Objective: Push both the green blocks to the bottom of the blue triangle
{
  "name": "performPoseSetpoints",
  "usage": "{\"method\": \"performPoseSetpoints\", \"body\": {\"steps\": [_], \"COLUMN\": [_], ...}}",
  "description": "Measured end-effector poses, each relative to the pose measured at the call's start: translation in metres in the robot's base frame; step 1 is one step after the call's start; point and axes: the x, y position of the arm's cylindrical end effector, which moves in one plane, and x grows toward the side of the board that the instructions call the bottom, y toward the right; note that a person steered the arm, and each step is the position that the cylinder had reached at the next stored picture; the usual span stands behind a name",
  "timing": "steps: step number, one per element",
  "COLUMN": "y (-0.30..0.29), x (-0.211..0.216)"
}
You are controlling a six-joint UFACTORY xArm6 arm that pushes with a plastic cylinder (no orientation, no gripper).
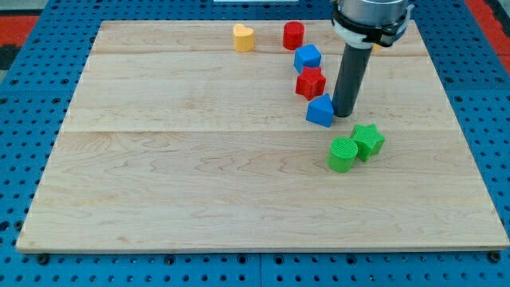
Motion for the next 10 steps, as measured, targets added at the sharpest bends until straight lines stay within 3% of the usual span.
{"method": "performPoseSetpoints", "body": {"steps": [1, 3, 5, 6, 7, 8, 9, 10], "y": [-0.005, 0.12, 0.092, 0.022, -0.009, 0.006, 0.007, -0.035], "x": [0.0, 0.016, 0.059, 0.062, 0.058, 0.059, 0.122, 0.171]}}
